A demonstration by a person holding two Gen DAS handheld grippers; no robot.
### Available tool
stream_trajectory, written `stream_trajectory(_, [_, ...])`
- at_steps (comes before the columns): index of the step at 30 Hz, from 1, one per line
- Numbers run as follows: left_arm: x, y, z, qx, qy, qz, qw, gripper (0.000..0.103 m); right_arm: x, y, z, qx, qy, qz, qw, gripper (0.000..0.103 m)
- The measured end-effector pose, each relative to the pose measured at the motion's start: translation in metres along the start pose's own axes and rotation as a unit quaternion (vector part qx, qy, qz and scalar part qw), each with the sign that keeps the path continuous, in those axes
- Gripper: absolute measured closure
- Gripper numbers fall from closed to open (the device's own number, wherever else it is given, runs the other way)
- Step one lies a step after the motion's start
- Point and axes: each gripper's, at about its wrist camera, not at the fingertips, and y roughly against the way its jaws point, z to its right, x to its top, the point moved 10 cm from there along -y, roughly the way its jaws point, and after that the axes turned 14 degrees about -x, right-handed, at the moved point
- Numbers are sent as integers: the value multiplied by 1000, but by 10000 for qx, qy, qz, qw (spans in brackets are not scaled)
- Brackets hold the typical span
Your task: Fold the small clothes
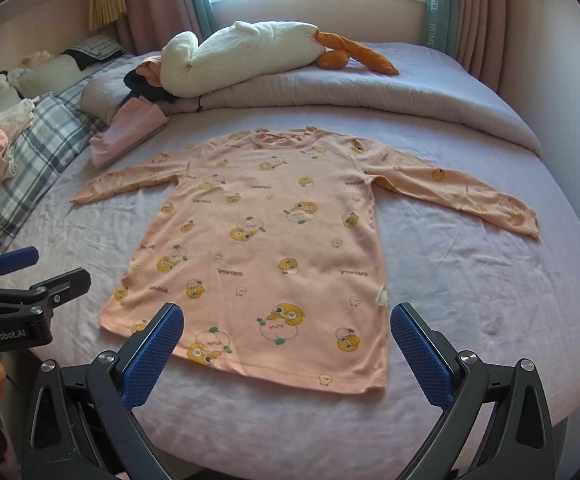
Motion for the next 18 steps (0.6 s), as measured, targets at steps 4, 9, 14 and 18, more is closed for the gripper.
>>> stream_trajectory(4, [0,0,0,-2,0,-2,10000,0,0,0,0,2,-2,-3,10000,1])
stream_trajectory(9, [-2,-2,0,-7,-3,-27,10000,0,0,0,0,0,-6,-1,10000,1])
stream_trajectory(14, [-2,-2,0,-9,-3,-31,10000,0,0,0,0,2,3,-2,10000,1])
stream_trajectory(18, [-2,-2,0,-8,-7,-32,10000,0,0,0,0,5,-2,-8,10000,1])
